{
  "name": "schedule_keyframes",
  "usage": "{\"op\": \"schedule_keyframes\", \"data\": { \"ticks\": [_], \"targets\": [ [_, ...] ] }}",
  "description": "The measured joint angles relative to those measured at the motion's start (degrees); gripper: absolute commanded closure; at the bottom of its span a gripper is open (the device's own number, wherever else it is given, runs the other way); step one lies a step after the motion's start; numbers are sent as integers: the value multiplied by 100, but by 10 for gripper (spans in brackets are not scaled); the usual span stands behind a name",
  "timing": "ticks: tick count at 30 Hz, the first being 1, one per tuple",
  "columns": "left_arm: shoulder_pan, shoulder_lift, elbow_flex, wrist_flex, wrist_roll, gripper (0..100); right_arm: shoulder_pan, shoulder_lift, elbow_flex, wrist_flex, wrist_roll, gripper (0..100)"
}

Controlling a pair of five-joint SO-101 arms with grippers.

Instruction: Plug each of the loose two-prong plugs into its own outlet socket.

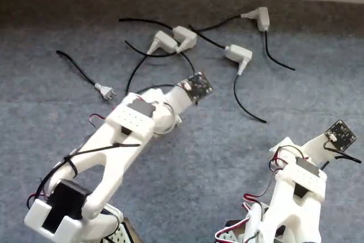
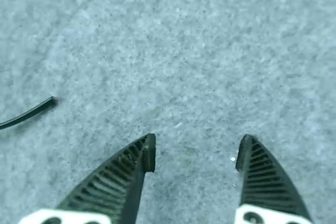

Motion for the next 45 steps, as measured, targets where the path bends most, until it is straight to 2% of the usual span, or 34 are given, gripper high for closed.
{"op": "schedule_keyframes", "data": {
  "ticks": [8, 16, 22, 24, 28, 31, 33, 39, 45],
  "targets": [
    [-44, 809, -26, 105, -1037, 989, 0, 0, 0, -229, 0, 751],
    [316, 1442, -615, 352, -1125, 989, 0, 0, 0, -290, 0, 751],
    [958, 1512, -932, 897, -1134, 988, 0, 0, 0, -308, 0, 751],
    [1108, 1512, -941, 949, -1134, 953, 0, 0, 0, -308, 0, 751],
    [1152, 1512, -958, 967, -519, 811, 0, 0, 0, -308, 0, 751],
    [1152, 1538, -1055, 1029, 176, 804, 18, 0, 0, -308, 0, 751],
    [1187, 1538, -1160, 1055, 396, 804, 18, 0, 0, -308, 0, 751],
    [1424, 1538, -1477, 1055, 554, 804, 18, 0, 0, -308, 0, 751],
    [2075, 1538, -1512, 1301, 545, 804, 18, 0, 0, -308, 0, 751]
  ]
}}
